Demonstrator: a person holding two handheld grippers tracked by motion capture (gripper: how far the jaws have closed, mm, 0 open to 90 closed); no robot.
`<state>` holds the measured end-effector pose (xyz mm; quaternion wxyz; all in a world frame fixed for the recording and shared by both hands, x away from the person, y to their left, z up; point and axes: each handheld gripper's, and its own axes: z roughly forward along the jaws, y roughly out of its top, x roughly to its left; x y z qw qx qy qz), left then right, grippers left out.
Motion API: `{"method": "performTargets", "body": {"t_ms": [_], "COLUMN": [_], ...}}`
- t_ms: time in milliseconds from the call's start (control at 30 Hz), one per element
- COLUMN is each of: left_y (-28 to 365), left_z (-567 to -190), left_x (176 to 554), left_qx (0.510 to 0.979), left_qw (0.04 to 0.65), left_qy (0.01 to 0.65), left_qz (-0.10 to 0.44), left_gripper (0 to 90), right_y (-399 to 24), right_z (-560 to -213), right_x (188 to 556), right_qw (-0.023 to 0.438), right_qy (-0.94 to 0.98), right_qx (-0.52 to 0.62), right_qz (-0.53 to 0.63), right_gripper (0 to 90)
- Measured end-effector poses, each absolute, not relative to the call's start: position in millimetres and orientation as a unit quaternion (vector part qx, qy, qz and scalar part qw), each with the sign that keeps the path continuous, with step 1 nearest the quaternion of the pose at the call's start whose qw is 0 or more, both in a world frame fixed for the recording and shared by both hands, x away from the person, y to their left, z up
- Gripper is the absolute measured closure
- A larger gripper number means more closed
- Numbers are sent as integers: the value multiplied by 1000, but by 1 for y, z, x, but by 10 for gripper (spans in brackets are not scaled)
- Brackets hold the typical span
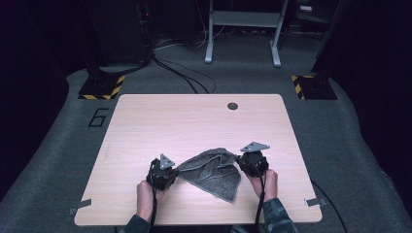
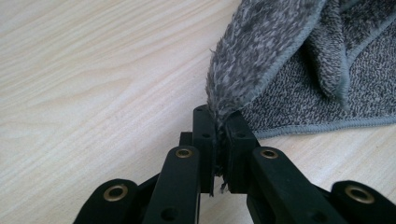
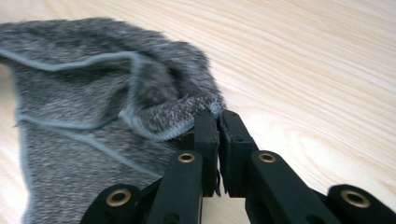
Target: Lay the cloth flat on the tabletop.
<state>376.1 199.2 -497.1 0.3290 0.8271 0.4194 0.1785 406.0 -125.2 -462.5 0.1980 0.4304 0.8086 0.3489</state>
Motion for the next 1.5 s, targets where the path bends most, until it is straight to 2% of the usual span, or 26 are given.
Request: {"method": "performTargets", "body": {"t_ms": [267, 333, 367, 433, 500, 600, 700, 867, 933, 1000, 1133, 1367, 1500], "left_y": [199, 197, 197, 196, 196, 197, 197, 195, 194, 192, 187, 182, 184], "left_z": [-494, -495, -495, -495, -495, -495, -496, -497, -497, -499, -501, -505, -506], "left_x": [379, 379, 379, 379, 379, 380, 380, 382, 383, 384, 387, 388, 389], "left_qx": [829, 829, 830, 830, 831, 833, 831, 829, 833, 833, 841, 848, 847], "left_qw": [327, 327, 326, 325, 325, 324, 326, 322, 317, 317, 306, 300, 303], "left_qy": [417, 417, 416, 415, 414, 413, 416, 423, 420, 419, 411, 399, 398], "left_qz": [177, 178, 178, 180, 180, 175, 172, 172, 170, 172, 174, 176, 178], "left_gripper": [848, 846, 844, 840, 832, 811, 759, 531, 464, 435, 430, 694, 789], "right_y": [-143, -143, -143, -144, -144, -142, -132, -113, -110, -108, -106, -110, -113], "right_z": [-470, -473, -472, -470, -466, -460, -458, -471, -478, -485, -493, -493, -492], "right_x": [416, 417, 416, 412, 408, 403, 398, 400, 403, 406, 411, 412, 412], "right_qw": [193, 178, 176, 175, 181, 193, 188, 168, 161, 163, 164, 170, 175], "right_qy": [797, 807, 807, 804, 803, 812, 826, 846, 853, 857, 858, 846, 844], "right_qx": [462, 456, 455, 456, 451, 423, 399, 384, 380, 380, 390, 410, 409], "right_qz": [339, 331, 332, 339, 344, 354, 352, 330, 318, 307, 290, 295, 299], "right_gripper": [849, 785, 693, 638, 544, 475, 456, 417, 396, 392, 456, 753, 858]}}
